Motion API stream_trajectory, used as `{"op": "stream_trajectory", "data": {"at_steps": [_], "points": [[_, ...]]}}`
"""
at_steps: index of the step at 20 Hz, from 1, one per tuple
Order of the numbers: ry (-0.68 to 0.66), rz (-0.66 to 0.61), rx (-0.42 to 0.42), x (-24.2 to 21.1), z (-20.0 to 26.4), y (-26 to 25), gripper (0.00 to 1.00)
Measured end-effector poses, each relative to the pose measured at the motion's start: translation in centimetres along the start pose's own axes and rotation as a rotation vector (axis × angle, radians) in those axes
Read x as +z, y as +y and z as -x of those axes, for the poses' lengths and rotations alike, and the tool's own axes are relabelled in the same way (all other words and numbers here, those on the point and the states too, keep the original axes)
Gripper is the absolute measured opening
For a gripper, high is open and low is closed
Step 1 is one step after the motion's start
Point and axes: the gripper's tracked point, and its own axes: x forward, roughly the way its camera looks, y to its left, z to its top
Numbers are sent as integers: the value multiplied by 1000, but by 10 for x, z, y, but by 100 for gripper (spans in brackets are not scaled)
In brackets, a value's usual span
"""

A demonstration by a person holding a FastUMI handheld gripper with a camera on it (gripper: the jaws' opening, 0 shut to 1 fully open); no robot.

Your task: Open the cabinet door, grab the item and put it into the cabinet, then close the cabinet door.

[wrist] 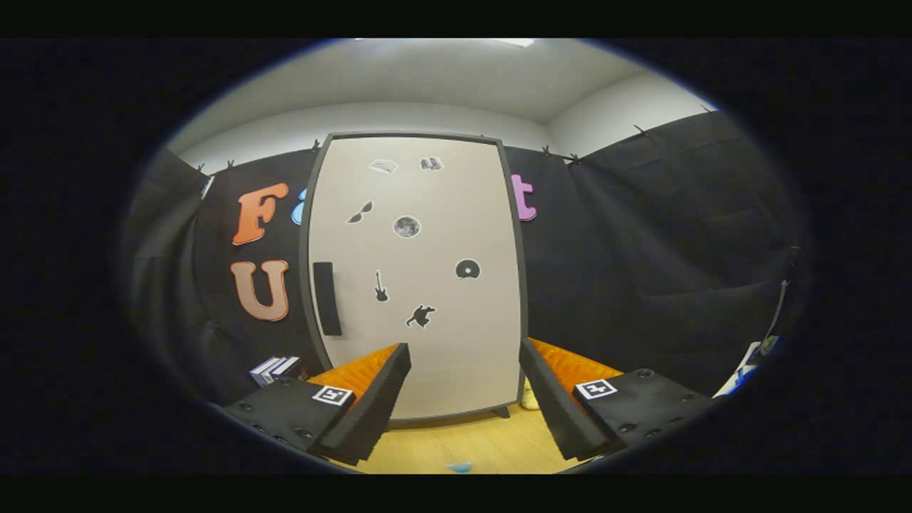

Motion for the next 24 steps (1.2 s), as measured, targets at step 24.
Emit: {"op": "stream_trajectory", "data": {"at_steps": [24], "points": [[62,31,144,-7,-75,110,98]]}}
